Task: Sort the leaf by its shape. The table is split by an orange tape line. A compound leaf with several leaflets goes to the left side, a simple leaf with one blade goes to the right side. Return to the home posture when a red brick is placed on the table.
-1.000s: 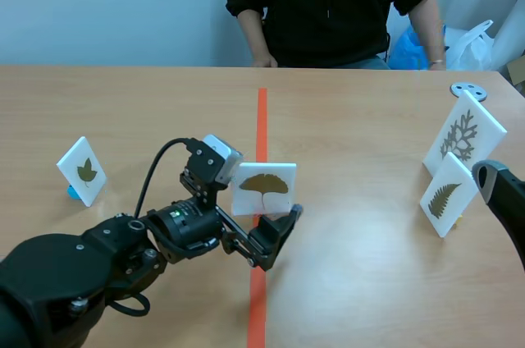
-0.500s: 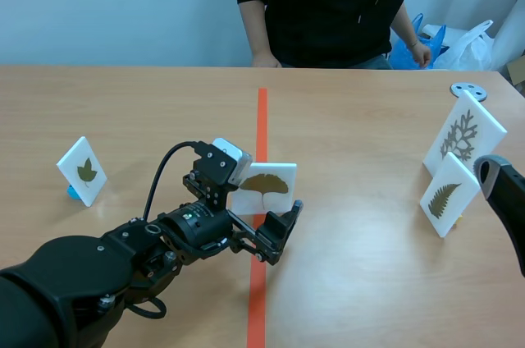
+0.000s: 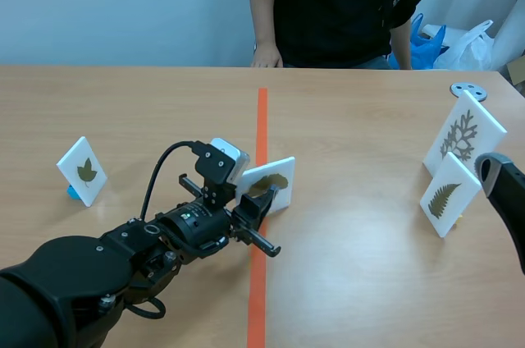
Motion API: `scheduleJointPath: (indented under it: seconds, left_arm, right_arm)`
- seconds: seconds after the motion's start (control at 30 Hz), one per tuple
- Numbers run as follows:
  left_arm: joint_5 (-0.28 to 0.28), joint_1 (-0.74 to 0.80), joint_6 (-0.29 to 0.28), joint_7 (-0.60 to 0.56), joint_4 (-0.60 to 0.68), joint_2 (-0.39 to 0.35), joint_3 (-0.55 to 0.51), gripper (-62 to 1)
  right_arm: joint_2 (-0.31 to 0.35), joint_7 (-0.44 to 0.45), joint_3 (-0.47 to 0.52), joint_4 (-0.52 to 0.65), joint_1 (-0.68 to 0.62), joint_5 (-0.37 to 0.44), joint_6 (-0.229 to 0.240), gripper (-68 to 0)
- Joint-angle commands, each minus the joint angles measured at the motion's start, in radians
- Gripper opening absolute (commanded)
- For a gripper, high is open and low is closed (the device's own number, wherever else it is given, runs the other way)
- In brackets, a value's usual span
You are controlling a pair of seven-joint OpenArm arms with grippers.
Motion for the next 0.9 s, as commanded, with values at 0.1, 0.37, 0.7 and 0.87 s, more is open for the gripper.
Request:
scheduleJointPath:
  seconds: [0.1,0.37,0.7,0.87]
  left_arm:
    - [-0.007,-0.008,-0.004,-0.014,0.018,0.005,-0.003,-53.9]
    - [-0.061,0.039,-0.008,0.066,0.142,-0.001,-0.005,-53.9]
    - [-0.171,0.218,0.087,0.253,0.487,-0.055,-0.065,-53.9]
    - [-0.173,0.314,0.161,0.264,0.585,-0.090,-0.141,-53.9]
  right_arm:
    - [0.005,0.019,0.002,0.016,0.009,0.018,0.000,0.4]
    - [0.005,0.027,0.002,0.016,0.011,0.018,0.000,0.4]
    - [0.006,0.026,0.002,0.016,0.043,0.017,0.000,0.4]
    - [0.008,0.026,0.002,0.016,0.048,0.018,0.000,0.4]
